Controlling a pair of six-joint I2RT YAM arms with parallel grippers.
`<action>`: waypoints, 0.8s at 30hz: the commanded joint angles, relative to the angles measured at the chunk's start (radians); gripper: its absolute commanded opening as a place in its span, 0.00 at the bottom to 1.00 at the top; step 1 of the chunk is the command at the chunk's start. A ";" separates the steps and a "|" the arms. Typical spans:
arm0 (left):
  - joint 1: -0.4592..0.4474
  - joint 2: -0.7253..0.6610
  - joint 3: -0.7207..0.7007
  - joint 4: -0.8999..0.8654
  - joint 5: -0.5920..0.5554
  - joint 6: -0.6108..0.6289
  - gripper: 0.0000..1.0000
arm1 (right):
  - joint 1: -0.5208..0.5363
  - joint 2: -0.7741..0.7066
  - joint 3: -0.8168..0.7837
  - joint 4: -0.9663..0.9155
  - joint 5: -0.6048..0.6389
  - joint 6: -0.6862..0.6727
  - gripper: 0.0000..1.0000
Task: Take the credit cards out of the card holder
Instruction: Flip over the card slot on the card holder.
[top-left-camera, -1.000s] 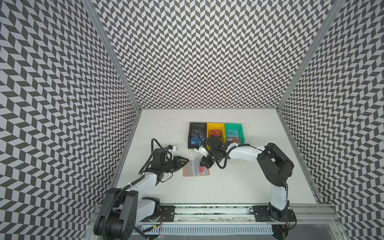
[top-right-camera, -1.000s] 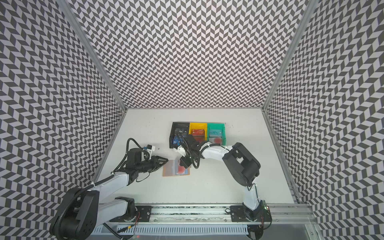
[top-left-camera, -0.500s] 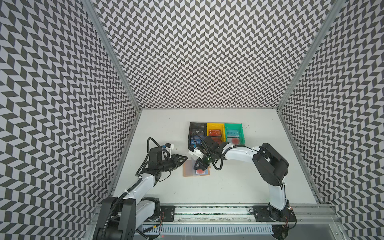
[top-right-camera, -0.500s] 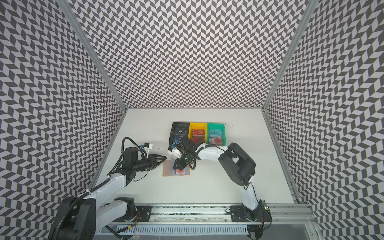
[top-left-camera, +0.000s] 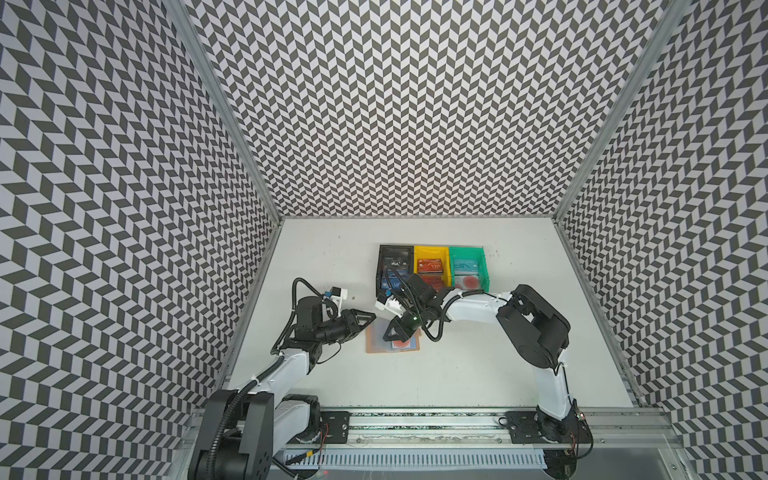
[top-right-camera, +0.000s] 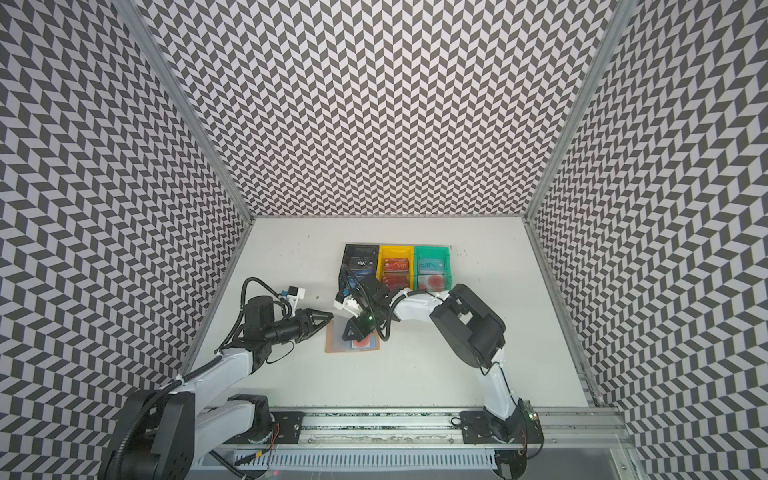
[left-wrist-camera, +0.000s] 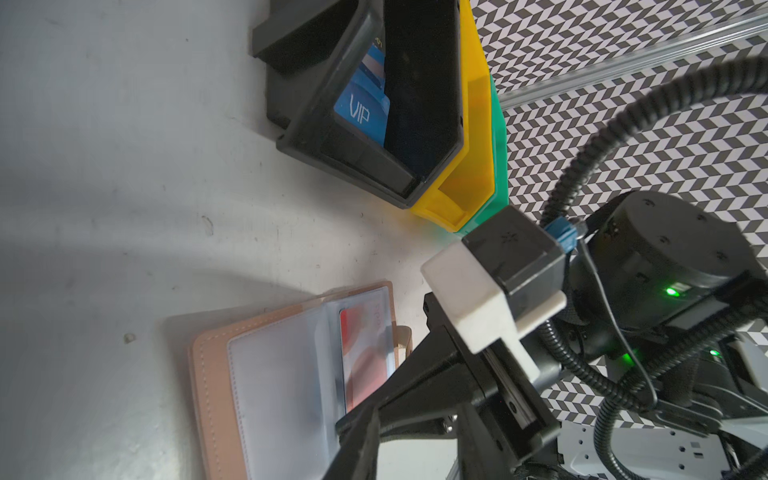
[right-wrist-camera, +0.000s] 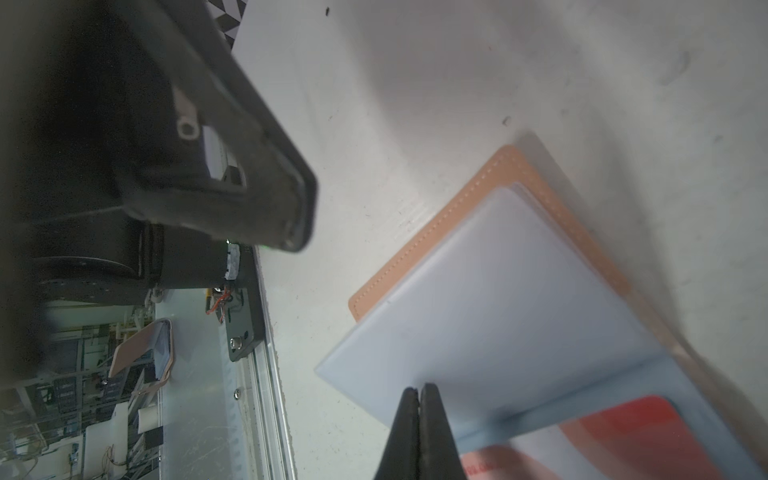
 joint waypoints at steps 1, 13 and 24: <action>-0.010 0.023 -0.020 0.089 0.031 -0.032 0.34 | -0.019 0.009 -0.023 0.060 -0.032 0.016 0.00; -0.086 0.157 -0.022 0.232 0.030 -0.083 0.34 | -0.021 0.046 -0.043 0.098 -0.056 0.028 0.00; -0.100 0.294 -0.050 0.301 -0.022 -0.068 0.33 | -0.051 -0.061 -0.084 0.096 -0.067 0.030 0.00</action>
